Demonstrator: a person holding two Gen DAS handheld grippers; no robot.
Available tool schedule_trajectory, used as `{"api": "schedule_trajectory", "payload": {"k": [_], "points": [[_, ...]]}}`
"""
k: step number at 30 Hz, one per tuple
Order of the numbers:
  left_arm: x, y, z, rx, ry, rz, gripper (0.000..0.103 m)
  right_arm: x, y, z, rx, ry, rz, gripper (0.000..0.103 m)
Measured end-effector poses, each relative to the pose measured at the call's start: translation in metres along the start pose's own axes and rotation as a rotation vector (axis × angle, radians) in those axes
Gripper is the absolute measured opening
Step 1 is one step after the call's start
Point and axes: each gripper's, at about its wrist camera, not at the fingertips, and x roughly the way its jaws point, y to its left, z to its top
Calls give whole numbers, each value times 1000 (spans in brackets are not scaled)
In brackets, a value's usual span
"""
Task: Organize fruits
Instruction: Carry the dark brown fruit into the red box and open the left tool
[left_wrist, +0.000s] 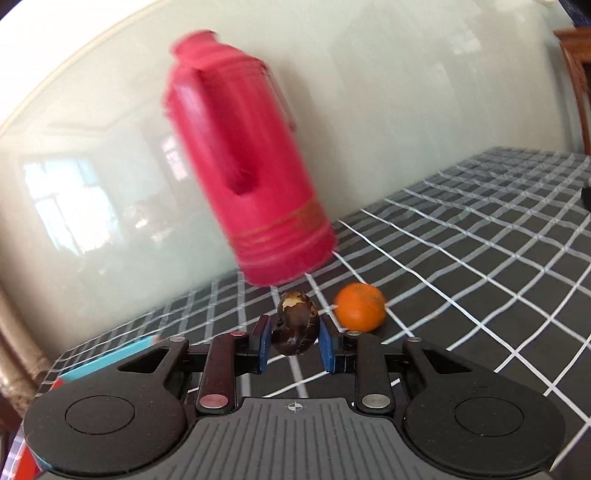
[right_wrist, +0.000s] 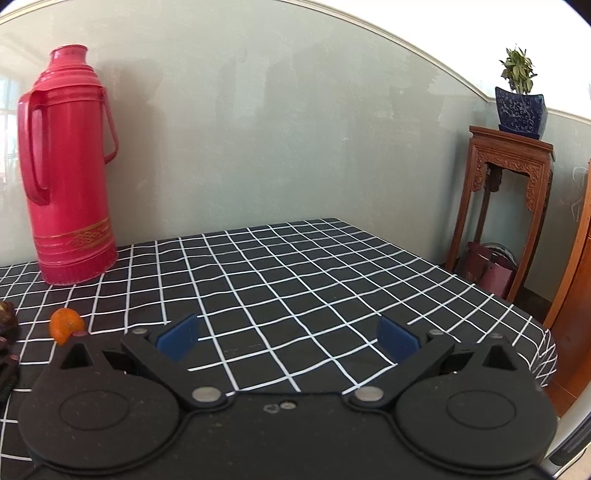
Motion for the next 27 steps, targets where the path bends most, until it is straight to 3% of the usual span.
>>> {"api": "schedule_trajectory", "payload": {"k": [6,11,15,17,24,25,26,27], "points": [[-34,53,-7,-157,-13,131,28,-9,16,-1,-30,-12,47,97],[-27,107,-30,-279,93,219,28,-18,32,-4,-75,-33,87,97],[-17,137,-55,-399,196,211,28,-25,44,-7,-117,-52,108,97],[-15,147,-63,-457,205,195,28,-27,50,-8,-137,-59,116,97],[-22,156,-71,-506,196,146,29,-31,63,-14,-181,-70,135,97],[-23,158,-72,-512,196,142,31,-31,64,-15,-185,-70,136,97],[-24,159,-72,-515,194,145,44,-31,66,-15,-187,-71,136,97],[-27,161,-72,-515,189,156,68,-30,67,-15,-189,-71,138,97]]}}
